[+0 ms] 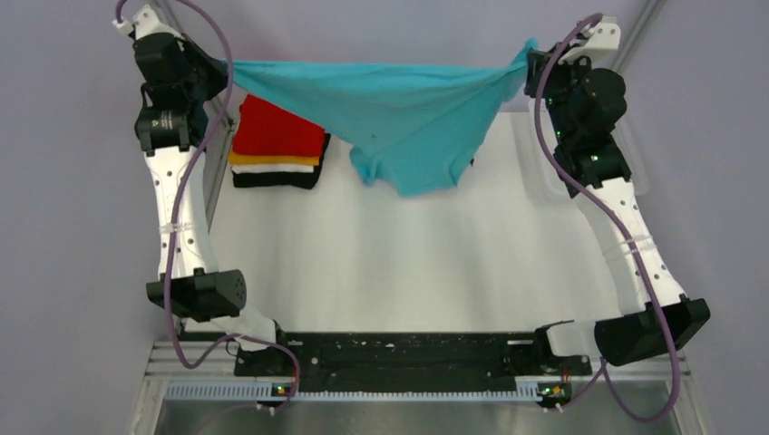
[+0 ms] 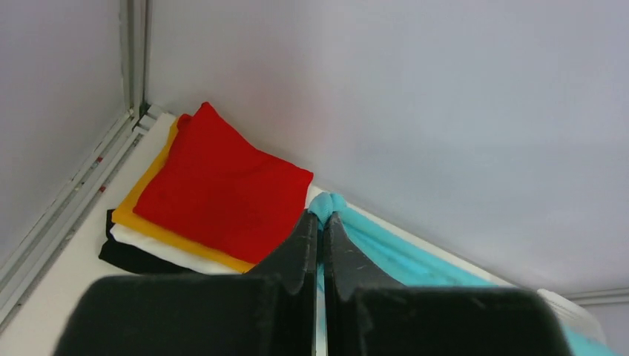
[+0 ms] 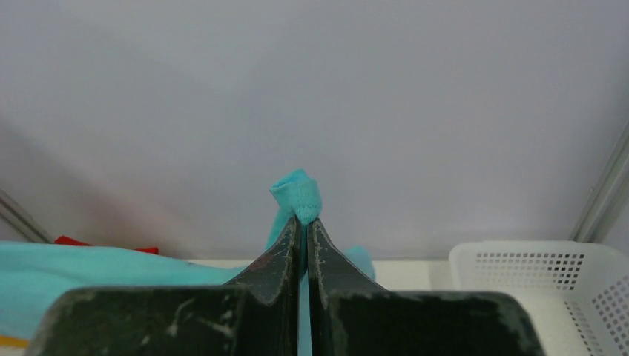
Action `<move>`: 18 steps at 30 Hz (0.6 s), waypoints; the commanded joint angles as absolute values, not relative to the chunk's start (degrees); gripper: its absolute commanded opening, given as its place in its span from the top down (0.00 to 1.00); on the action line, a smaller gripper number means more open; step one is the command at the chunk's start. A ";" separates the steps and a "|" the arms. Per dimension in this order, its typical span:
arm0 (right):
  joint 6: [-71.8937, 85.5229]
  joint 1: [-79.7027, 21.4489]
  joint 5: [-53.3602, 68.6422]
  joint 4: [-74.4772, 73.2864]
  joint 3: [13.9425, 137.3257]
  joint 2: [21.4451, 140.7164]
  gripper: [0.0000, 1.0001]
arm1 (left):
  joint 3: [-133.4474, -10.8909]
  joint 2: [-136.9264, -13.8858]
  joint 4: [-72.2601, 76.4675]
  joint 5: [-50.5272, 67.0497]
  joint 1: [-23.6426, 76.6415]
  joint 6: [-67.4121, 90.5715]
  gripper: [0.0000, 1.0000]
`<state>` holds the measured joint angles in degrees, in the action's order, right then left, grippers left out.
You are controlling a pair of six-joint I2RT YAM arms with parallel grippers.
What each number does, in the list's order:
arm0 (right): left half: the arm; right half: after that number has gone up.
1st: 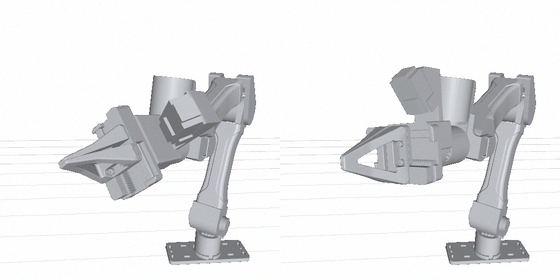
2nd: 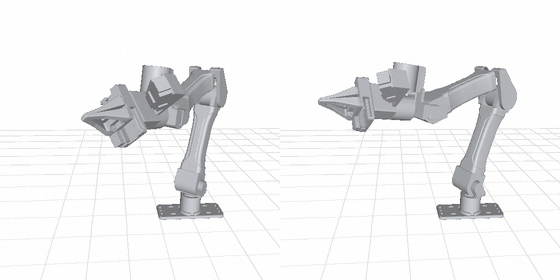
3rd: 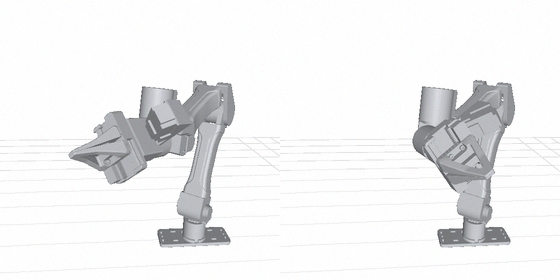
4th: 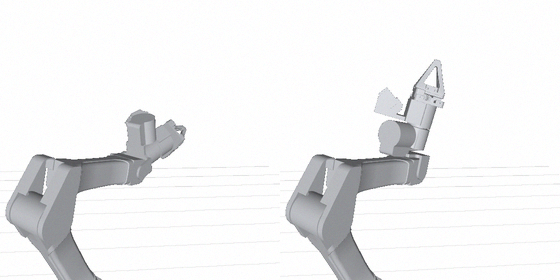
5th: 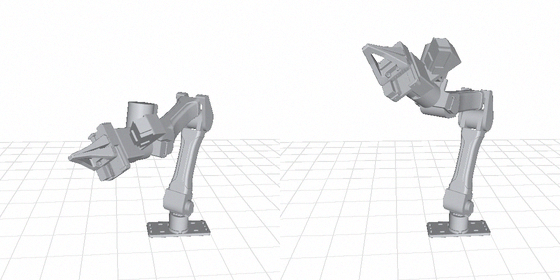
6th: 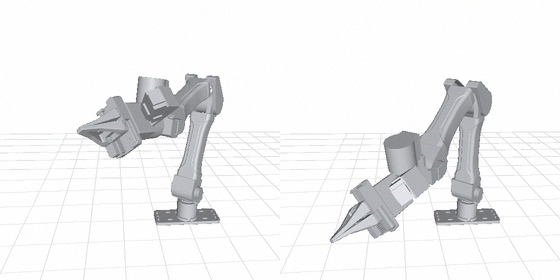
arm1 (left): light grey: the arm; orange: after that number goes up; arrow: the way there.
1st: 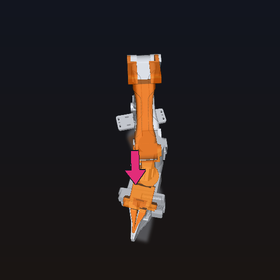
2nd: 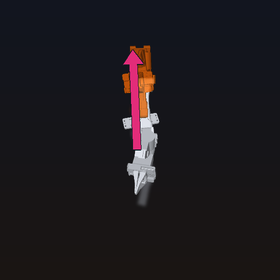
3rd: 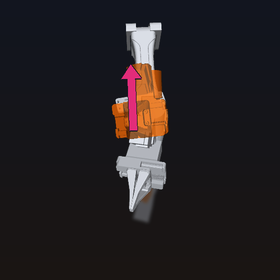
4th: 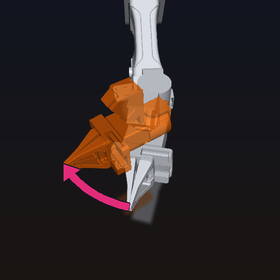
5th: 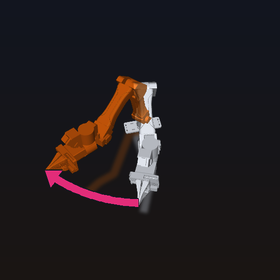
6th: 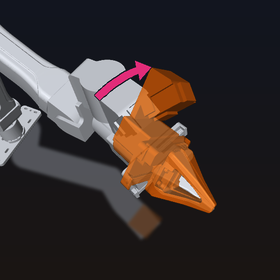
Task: Fold and stack the t-shirts
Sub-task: Flatten out the tshirt
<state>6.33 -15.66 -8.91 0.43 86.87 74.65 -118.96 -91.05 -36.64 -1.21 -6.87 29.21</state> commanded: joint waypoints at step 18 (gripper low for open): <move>26.42 -12.53 -9.87 -18.29 34.51 37.18 0.96 | -43.34 -53.76 -28.54 2.20 -10.02 33.73 1.00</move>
<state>19.90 -12.84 -8.86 -8.21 43.55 44.88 -54.98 -58.72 -32.38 2.61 -9.72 29.61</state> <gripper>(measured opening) 0.011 0.026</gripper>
